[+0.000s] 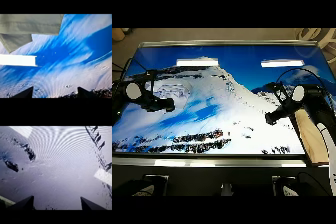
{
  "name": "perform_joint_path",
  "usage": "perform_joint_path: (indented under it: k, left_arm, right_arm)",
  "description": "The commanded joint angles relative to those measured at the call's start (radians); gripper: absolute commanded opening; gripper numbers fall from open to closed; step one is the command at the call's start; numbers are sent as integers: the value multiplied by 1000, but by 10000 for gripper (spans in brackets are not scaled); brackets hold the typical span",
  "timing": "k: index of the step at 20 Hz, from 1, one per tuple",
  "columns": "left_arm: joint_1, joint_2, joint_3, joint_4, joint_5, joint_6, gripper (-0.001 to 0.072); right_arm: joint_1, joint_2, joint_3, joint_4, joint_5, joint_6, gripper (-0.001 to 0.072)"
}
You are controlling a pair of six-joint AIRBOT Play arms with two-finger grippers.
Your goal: Fold the shirts.
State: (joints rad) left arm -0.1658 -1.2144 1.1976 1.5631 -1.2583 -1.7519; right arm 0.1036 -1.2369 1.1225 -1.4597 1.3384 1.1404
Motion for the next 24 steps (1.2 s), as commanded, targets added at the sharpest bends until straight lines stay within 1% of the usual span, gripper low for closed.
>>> perform_joint_path:
  k: [1,19,21,24]
  left_arm:
    - [0,1,0,0,0,0,672]
    - [0,1,0,0,1,-1,672]
    - [0,-1,-1,0,74,-3,672]
    - [-2,-2,-1,-3,262,-14,673]
  right_arm:
    - [1,1,0,0,0,0,621]
    - [1,1,0,0,0,0,621]
    - [1,1,0,0,0,0,621]
    - [1,1,0,0,-41,0,621]
